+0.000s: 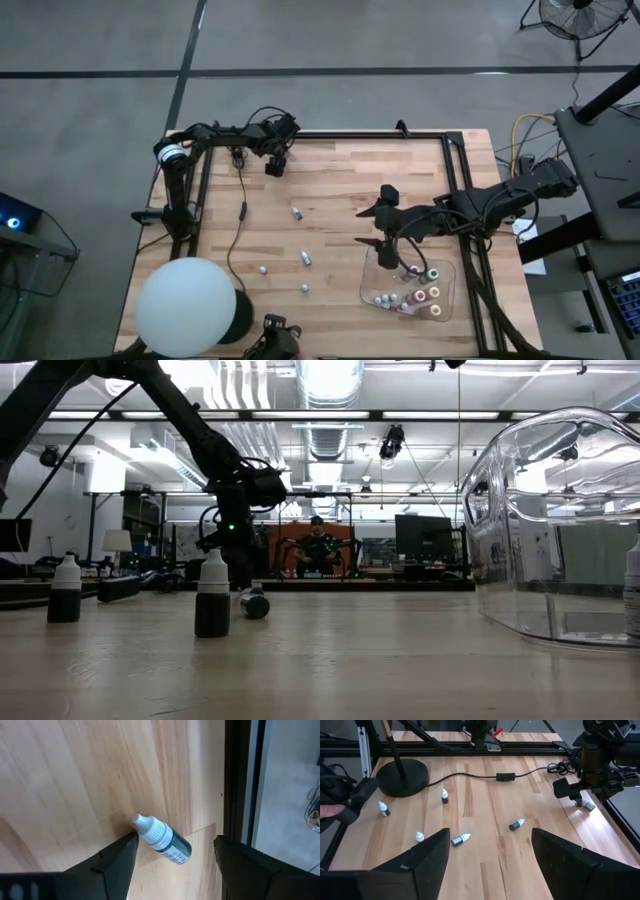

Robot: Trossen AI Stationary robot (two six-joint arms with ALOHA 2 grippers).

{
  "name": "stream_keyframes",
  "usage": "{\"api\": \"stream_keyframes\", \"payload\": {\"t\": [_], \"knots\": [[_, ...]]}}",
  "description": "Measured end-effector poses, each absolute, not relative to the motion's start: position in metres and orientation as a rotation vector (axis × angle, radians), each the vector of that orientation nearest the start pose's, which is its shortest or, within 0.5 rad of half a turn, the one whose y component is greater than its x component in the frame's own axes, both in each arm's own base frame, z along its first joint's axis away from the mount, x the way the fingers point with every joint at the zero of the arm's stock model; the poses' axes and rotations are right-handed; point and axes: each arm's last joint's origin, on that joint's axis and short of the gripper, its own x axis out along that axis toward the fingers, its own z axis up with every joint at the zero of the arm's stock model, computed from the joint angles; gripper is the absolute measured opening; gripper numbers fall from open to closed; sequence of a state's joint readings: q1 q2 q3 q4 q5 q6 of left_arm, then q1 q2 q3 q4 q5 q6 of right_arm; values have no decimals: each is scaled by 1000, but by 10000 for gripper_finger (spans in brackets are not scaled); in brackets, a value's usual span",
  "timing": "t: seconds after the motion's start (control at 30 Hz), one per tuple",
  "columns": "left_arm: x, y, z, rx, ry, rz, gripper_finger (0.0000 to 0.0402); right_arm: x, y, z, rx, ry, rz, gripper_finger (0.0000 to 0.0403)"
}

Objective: Pick & Place food coloring
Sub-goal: Put the black food color into the transparent bin

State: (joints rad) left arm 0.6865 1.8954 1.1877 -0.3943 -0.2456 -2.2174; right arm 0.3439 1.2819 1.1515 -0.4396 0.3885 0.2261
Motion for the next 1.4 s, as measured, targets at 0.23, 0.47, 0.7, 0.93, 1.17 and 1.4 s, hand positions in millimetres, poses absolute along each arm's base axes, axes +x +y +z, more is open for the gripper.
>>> {"api": "stream_keyframes", "payload": {"t": [0.23,0.47,0.7,0.93,1.17,1.4], "knots": [[283,240,152,-2042,-299,1718,242,263,82,334,17,519,-103,265],[282,239,150,-2054,-291,1723,237,263,81,333,18,519,-108,266],[281,238,147,-2068,-267,1721,237,264,81,334,20,515,-110,260],[280,235,146,-2082,-200,1729,237,264,80,334,25,513,-114,258],[278,233,144,-2080,-161,1746,227,265,80,335,31,498,-113,260],[278,233,144,-2077,-154,1751,220,265,80,335,33,494,-113,260]]}}
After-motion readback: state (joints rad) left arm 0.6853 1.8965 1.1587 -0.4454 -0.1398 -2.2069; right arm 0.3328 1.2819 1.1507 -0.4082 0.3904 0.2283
